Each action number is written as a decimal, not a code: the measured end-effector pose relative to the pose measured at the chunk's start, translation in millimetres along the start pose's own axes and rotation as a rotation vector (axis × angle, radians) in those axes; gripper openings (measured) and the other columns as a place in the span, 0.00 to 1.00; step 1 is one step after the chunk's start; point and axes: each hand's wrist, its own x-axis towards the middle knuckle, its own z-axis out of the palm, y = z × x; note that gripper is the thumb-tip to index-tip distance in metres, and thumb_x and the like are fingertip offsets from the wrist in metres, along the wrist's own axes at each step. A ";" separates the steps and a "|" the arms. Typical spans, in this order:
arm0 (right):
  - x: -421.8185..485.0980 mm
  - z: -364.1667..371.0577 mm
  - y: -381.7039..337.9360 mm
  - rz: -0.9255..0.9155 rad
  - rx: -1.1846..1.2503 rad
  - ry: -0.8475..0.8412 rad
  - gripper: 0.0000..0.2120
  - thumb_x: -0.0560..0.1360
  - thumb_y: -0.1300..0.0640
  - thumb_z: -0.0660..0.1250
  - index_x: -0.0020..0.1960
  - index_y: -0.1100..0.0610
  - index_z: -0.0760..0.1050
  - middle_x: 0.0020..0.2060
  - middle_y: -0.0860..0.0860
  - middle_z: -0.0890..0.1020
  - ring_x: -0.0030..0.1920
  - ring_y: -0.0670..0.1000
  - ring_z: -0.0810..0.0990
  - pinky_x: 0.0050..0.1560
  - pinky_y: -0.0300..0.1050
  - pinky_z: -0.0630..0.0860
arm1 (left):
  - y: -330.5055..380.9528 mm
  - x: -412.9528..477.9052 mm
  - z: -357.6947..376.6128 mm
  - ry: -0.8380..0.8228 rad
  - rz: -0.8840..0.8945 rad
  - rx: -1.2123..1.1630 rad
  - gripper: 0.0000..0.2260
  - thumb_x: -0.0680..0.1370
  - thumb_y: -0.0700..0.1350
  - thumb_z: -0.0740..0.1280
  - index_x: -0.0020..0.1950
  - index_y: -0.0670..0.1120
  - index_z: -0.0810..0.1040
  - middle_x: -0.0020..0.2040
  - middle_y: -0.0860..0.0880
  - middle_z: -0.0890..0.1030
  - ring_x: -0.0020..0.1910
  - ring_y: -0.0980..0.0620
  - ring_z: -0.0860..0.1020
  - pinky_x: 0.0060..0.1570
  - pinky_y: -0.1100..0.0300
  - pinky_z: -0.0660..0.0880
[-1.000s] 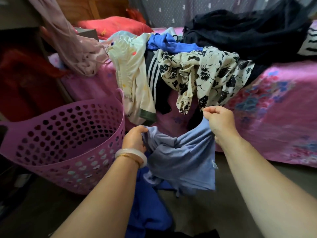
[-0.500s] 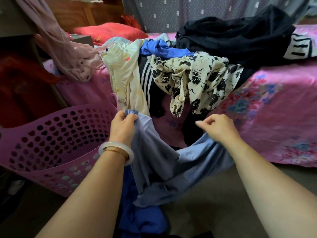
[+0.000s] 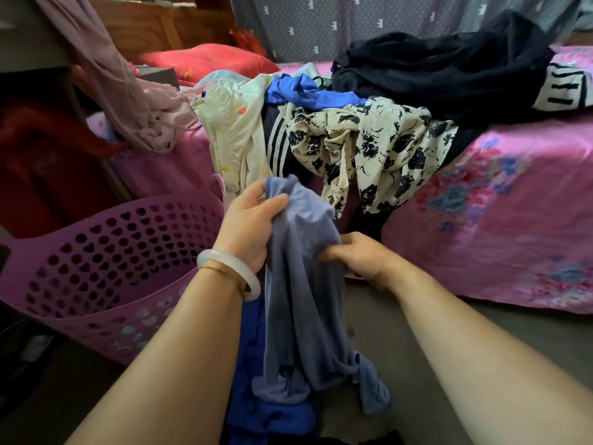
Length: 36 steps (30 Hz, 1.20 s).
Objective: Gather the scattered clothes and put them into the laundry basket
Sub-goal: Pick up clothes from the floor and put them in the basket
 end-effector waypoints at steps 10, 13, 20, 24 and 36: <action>-28.7 -18.4 -53.9 -0.086 1.026 -0.059 0.14 0.67 0.56 0.66 0.51 0.60 0.75 0.49 0.58 0.79 0.48 0.55 0.80 0.56 0.49 0.77 | -69.9 -13.9 -37.7 -0.373 -0.388 0.363 0.24 0.69 0.44 0.75 0.64 0.45 0.77 0.58 0.47 0.82 0.58 0.50 0.79 0.64 0.51 0.73; -28.6 -18.5 -62.1 -0.096 1.092 -0.076 0.15 0.70 0.54 0.64 0.50 0.62 0.80 0.47 0.59 0.82 0.46 0.56 0.83 0.53 0.51 0.79 | -92.1 -22.6 -34.7 -0.467 -0.532 0.612 0.28 0.63 0.51 0.79 0.61 0.48 0.78 0.56 0.50 0.83 0.57 0.52 0.80 0.63 0.52 0.74; -22.9 -26.6 -40.7 -0.103 1.051 0.015 0.26 0.75 0.39 0.63 0.58 0.60 0.79 0.53 0.59 0.81 0.55 0.58 0.80 0.59 0.57 0.76 | -89.8 -12.9 -17.8 -0.148 -0.502 0.084 0.11 0.76 0.40 0.67 0.58 0.43 0.80 0.54 0.41 0.83 0.56 0.43 0.81 0.62 0.46 0.74; -29.6 -16.4 -26.9 0.059 0.922 -0.050 0.30 0.68 0.45 0.68 0.68 0.54 0.70 0.56 0.60 0.79 0.53 0.59 0.81 0.55 0.55 0.78 | -76.4 -7.4 -12.4 -0.079 -0.447 0.072 0.15 0.76 0.40 0.66 0.62 0.40 0.77 0.58 0.36 0.80 0.59 0.41 0.79 0.64 0.44 0.73; -30.9 19.2 -80.3 -0.061 1.155 -0.117 0.28 0.68 0.55 0.70 0.65 0.59 0.68 0.57 0.63 0.73 0.61 0.66 0.75 0.54 0.65 0.75 | -70.3 -15.5 11.2 -0.252 -0.208 0.471 0.15 0.69 0.41 0.75 0.53 0.46 0.77 0.54 0.49 0.81 0.54 0.51 0.78 0.59 0.52 0.75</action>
